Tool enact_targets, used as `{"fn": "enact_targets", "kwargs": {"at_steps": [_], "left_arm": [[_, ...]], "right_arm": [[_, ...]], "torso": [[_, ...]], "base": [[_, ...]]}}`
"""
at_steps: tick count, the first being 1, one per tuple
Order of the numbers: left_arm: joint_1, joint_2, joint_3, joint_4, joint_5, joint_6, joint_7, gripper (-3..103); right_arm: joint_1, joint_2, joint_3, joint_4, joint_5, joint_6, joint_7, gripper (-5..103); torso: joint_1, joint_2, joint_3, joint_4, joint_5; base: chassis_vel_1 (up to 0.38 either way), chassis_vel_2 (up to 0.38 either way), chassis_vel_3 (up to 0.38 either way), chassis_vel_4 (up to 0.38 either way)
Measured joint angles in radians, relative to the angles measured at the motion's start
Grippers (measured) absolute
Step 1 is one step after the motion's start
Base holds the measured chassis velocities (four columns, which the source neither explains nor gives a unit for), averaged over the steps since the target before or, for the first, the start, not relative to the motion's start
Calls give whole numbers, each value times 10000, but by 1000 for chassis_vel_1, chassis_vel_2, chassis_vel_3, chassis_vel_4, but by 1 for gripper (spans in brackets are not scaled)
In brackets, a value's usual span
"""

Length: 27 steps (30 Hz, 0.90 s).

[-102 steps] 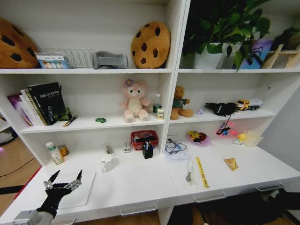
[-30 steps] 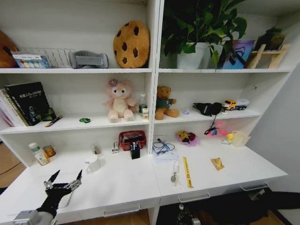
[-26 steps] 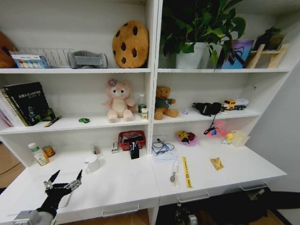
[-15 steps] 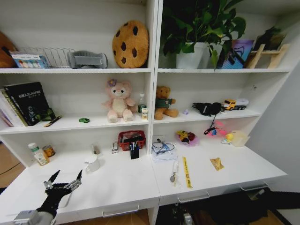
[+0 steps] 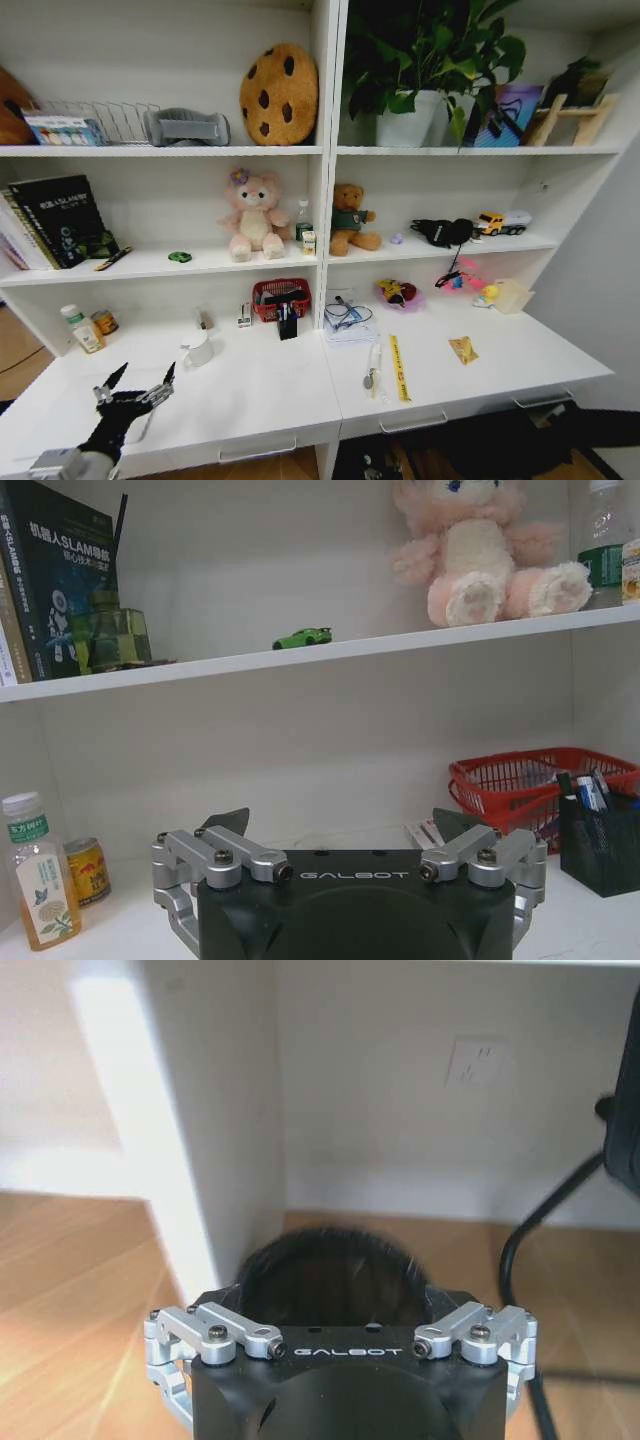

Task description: Organize the objects on the table.

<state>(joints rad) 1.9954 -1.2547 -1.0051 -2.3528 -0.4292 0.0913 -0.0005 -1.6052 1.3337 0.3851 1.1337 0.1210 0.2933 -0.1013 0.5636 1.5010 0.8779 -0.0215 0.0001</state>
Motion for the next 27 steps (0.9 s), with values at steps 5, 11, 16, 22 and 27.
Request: {"fn": "enact_targets", "kwargs": {"at_steps": [5,11,16,22,27], "left_arm": [[0,0,-1,0,0,-1,1,100],[0,0,0,0,0,0,1,100],[0,0,0,0,0,-1,1,100],[0,0,0,0,0,0,2,100],[0,0,0,0,0,0,2,100]], "right_arm": [[-1572,-148,278,1440,-45,691,0,100],[-2626,-284,1115,2523,-726,2692,383,100],[-3691,-413,2228,4797,-339,3252,426,100],[-4394,-533,3462,8110,1052,2613,-586,100],[-3520,-732,4569,9783,2553,470,-619,100]], "torso": [[0,1,0,-1,-2],[0,0,0,5,-1],[0,0,1,2,1],[0,0,2,-2,-1],[0,0,2,3,0]], "base": [[0,0,0,0],[0,0,0,0],[0,0,0,0],[0,0,0,0],[0,0,0,0]]}}
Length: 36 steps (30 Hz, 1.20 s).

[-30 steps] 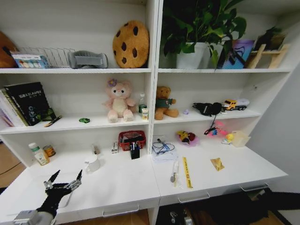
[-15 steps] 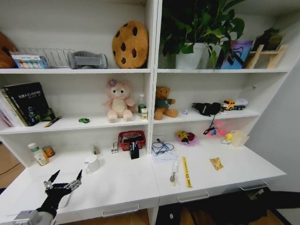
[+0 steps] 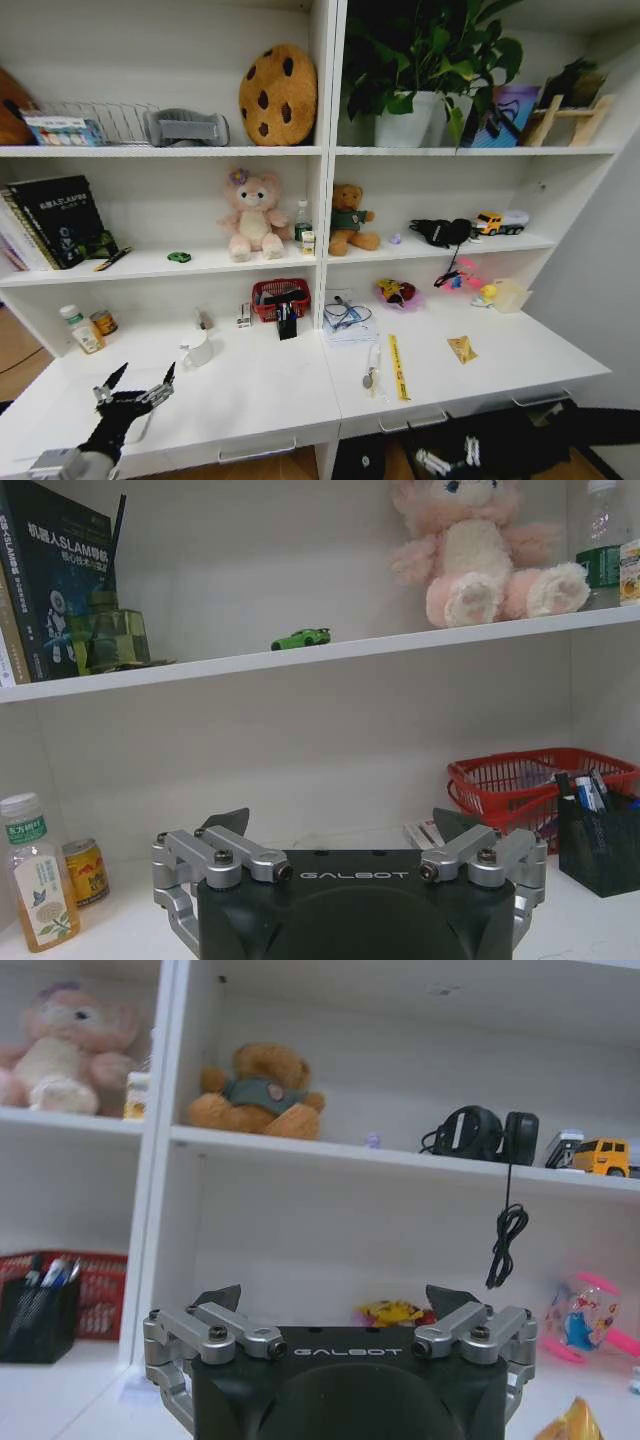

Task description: Organize the objects on the table.

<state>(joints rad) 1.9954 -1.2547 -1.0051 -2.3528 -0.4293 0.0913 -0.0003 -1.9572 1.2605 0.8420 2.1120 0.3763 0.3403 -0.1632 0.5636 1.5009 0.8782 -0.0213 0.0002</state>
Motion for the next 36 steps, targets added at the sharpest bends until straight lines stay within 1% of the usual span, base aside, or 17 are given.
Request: {"fn": "enact_targets", "kwargs": {"at_steps": [1,2,3,4,5,6,8,10,12,18,19,27,31,33,34,35,36], "left_arm": [[0,0,0,0,0,0,0,100],[0,0,0,0,0,0,0,100],[0,0,0,0,0,0,0,100],[0,0,0,0,0,0,0,100],[0,0,0,0,0,0,0,100],[0,0,0,0,0,0,0,100],[-1,0,-1,0,0,0,0,100],[0,0,0,0,0,0,0,100],[0,0,0,0,0,0,0,100],[0,0,0,0,0,0,0,100],[0,0,0,0,0,-1,0,100],[0,0,0,0,0,0,0,100],[0,0,-1,0,0,0,0,100],[0,1,0,1,0,0,0,100],[0,0,0,0,0,0,0,100],[0,0,0,1,0,0,0,100],[-1,0,0,0,0,0,0,100]], "right_arm": [[0,0,0,0,0,0,0,100],[307,-135,196,274,424,-598,130,100],[890,-347,311,616,908,-1416,738,100],[1266,-468,296,726,1035,-1769,1165,100],[1266,-468,296,726,1035,-1769,1165,100],[1714,-618,189,756,1007,-2001,1620,100],[2307,-844,-113,699,706,-2125,2212,100],[2433,-951,-219,686,636,-2306,2352,100],[2417,-1048,-282,766,896,-2883,2432,100],[2213,-974,-273,669,1131,-3033,2347,100],[2198,-946,-281,620,1144,-3032,2310,100],[2398,-817,-532,136,1015,-3022,2265,100],[2630,-947,-698,-221,1008,-3041,2222,100],[2711,-1001,-736,-313,962,-3039,2217,100],[2775,-1067,-762,-386,908,-3023,2211,100],[2834,-1140,-800,-440,899,-3009,2207,100],[2905,-1197,-842,-484,900,-2952,2207,100]], "torso": [[0,0,0,0,0],[0,-1,0,0,-2],[0,-1,0,1,-3],[0,-2,1,0,-1],[0,-2,1,0,-1],[0,-1,1,0,-2],[0,-2,1,4,1],[1,-2,1,6,0],[1,-2,1,-3,-1],[0,-1,0,-5,-3],[1,-1,0,-1,-4],[1,-1,0,-2,-3],[1,-2,0,-1,2],[3,-1,0,-2,-7],[0,0,-1,3,3],[1,-1,-1,0,1],[1,0,-1,-1,-13]], "base": [[0,0,0,0],[0,0,0,0],[0,0,0,0],[0,0,0,0],[0,0,0,0],[0,0,0,0],[0,0,0,0],[0,0,0,0],[0,0,0,0],[0,0,0,0],[-16,-62,28,33],[-98,-113,101,113],[-221,-208,204,218],[-247,-230,206,235],[-254,-227,258,235],[-254,-270,275,244],[-290,-270,275,303]]}}
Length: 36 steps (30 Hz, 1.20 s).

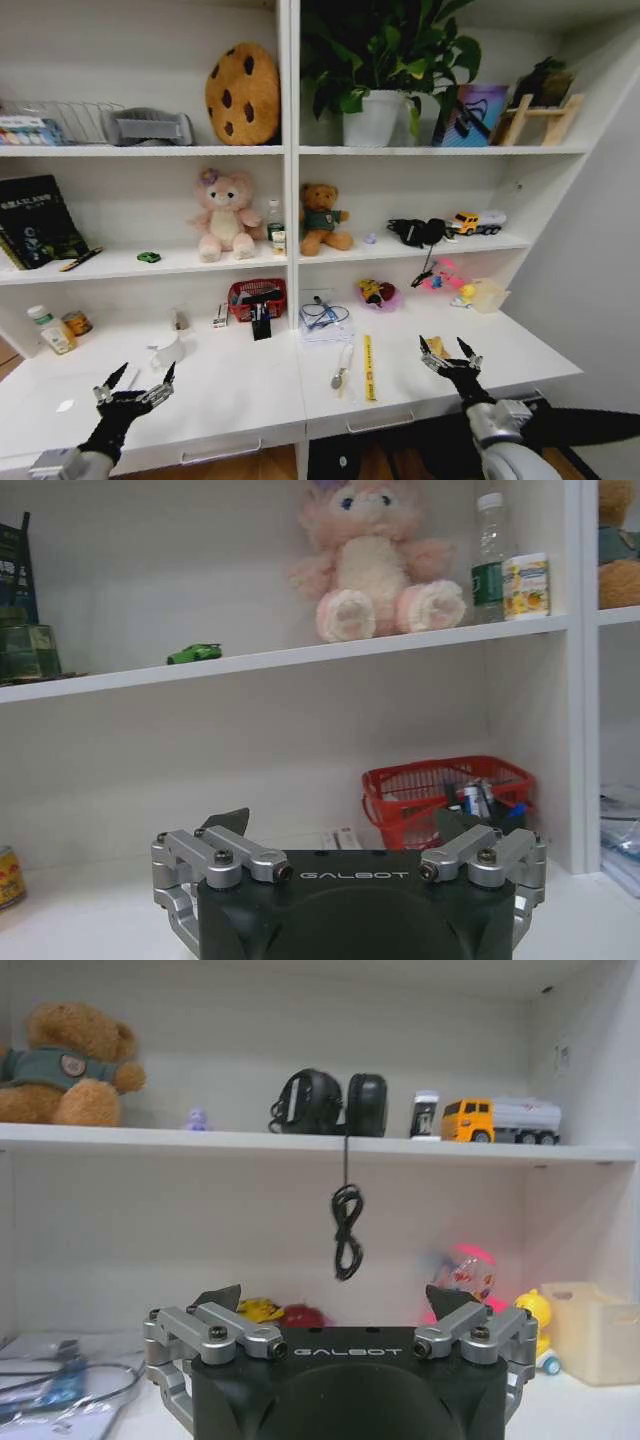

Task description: Organize the objects on the table.

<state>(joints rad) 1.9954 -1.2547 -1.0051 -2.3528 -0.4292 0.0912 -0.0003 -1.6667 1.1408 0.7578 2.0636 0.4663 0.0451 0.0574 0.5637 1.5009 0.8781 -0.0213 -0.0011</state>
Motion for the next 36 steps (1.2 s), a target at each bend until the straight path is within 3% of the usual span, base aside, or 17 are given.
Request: {"fn": "enact_targets", "kwargs": {"at_steps": [3,9,13,19,30,36], "left_arm": [[0,0,0,0,0,0,0,100],[0,-1,3,0,-1,0,4,100],[0,-1,3,0,0,0,4,100],[0,0,-2,0,0,0,0,100],[0,1,0,1,0,0,-1,100],[0,1,0,0,0,0,-1,100]], "right_arm": [[149,-42,-111,-157,-3,185,-50,100],[605,-133,-447,-612,75,190,-105,100],[1221,-485,-724,-1401,244,-295,-547,100],[2565,-1137,-1666,-2589,690,-1261,-1541,100],[3469,-1363,-2022,-3477,840,-2329,-1111,103],[3878,-1474,-2301,-3931,857,-2684,-1209,97]], "torso": [[0,0,0,-2,17],[0,0,1,1,15],[-1,0,1,-6,12],[-1,0,1,6,8],[-1,0,1,-3,12],[0,0,0,0,10]], "base": [[-289,-281,272,299],[-262,-241,257,243],[-39,-94,43,37],[38,69,-30,-49],[21,19,-5,-6],[0,0,0,0]]}}
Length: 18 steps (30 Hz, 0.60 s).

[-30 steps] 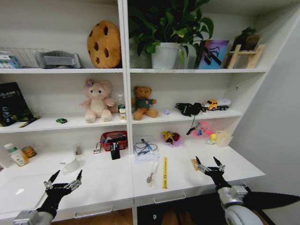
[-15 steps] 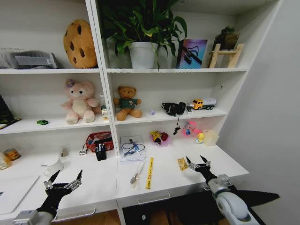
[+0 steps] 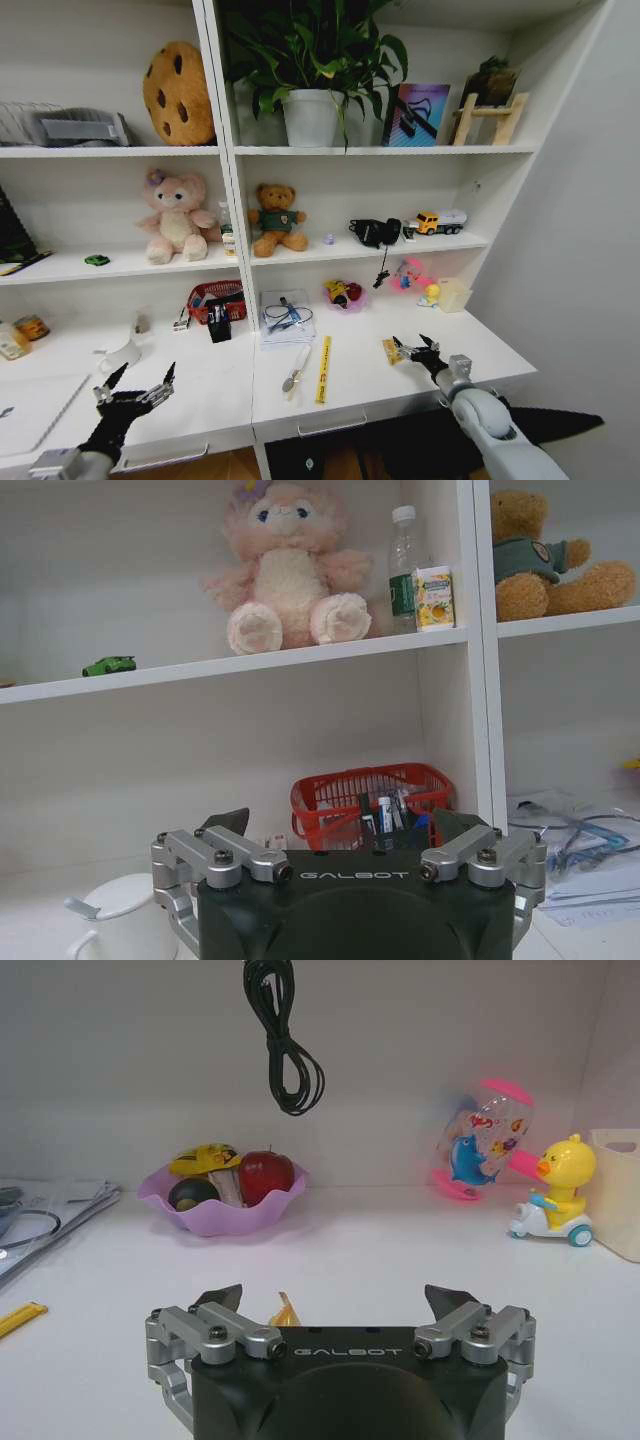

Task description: Organize the objects on the table.

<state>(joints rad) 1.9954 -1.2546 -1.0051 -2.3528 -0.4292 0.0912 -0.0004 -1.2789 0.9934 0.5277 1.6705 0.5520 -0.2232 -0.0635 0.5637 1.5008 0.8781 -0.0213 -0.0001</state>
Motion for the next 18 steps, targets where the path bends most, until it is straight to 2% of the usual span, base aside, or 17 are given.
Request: {"fn": "enact_targets", "kwargs": {"at_steps": [9,11,12,15,17,18], "left_arm": [[0,0,0,0,0,0,0,100],[0,0,0,0,0,0,1,100],[0,0,0,0,0,0,1,100],[0,0,0,0,0,1,1,100],[0,0,0,0,0,0,1,100],[0,0,0,0,0,0,0,100]], "right_arm": [[824,-193,-664,-614,-69,-278,-147,103],[934,-238,-825,-734,-91,-378,-237,90],[934,-238,-825,-734,-91,-378,-237,90],[791,-206,-867,-633,-119,-411,-258,73],[748,-196,-874,-596,-127,-423,-258,73],[728,-186,-884,-583,-136,-423,-259,62]], "torso": [[-1,0,0,3,1],[0,0,0,-1,1],[0,0,0,-1,1],[0,0,0,-2,1],[0,0,0,-2,1],[-1,0,-1,-2,0]], "base": [[0,0,0,0],[0,0,0,0],[0,0,0,0],[0,0,0,0],[0,0,0,0],[0,0,0,0]]}}
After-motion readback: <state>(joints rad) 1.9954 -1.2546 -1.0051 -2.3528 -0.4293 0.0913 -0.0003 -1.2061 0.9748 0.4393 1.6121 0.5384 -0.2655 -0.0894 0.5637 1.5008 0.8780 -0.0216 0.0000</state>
